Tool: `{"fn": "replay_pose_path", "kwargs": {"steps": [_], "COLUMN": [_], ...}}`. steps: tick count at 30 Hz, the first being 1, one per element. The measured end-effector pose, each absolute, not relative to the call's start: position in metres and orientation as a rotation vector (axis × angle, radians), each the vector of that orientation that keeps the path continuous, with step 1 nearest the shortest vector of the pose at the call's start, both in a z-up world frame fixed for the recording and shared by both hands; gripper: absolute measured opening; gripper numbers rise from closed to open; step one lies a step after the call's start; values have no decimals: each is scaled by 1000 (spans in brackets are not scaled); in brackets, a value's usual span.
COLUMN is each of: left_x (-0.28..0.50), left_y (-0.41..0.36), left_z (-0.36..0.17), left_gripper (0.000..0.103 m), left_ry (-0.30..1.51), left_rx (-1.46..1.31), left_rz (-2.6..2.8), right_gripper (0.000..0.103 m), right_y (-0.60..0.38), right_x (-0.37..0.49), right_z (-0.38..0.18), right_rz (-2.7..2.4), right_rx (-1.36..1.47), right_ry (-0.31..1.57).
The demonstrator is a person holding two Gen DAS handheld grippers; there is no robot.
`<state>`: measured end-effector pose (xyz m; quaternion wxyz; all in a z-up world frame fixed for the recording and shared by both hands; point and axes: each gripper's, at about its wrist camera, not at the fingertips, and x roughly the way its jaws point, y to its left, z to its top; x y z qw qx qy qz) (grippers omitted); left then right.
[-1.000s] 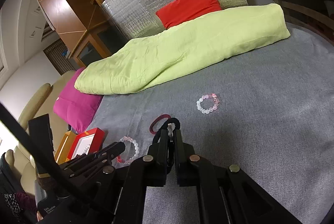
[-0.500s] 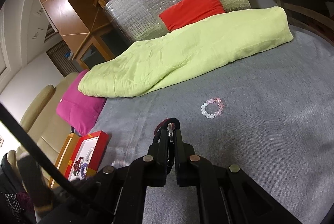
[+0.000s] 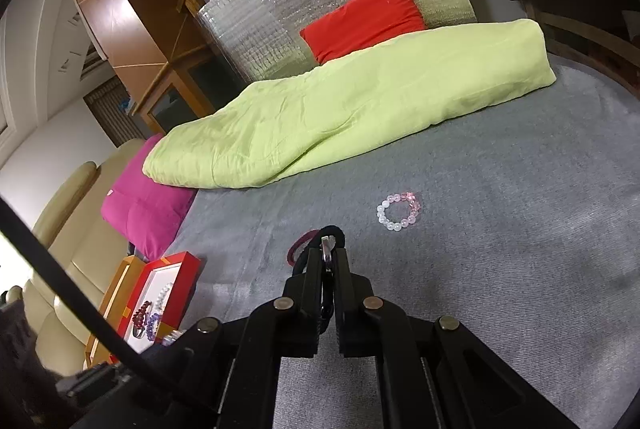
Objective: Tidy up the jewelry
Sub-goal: 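Carry the pink bracelet and black hair tie in both tools over the tray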
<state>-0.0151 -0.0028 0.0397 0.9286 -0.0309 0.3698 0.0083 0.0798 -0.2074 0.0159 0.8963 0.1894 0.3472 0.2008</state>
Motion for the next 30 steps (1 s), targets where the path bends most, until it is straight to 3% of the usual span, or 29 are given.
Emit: {"fn": "replay_pose_path", "kwargs": {"steps": [30], "left_x": [6], "left_y": [54], "left_z": [4], "left_gripper": [7], "left_ry": [757], "left_rx": [-108], "left_rz": [121], "right_gripper": [6], "right_y": [-155], "right_x": [32], "right_z": [29], "right_rz": [501], "right_rx": [186], "right_ry": [712]}}
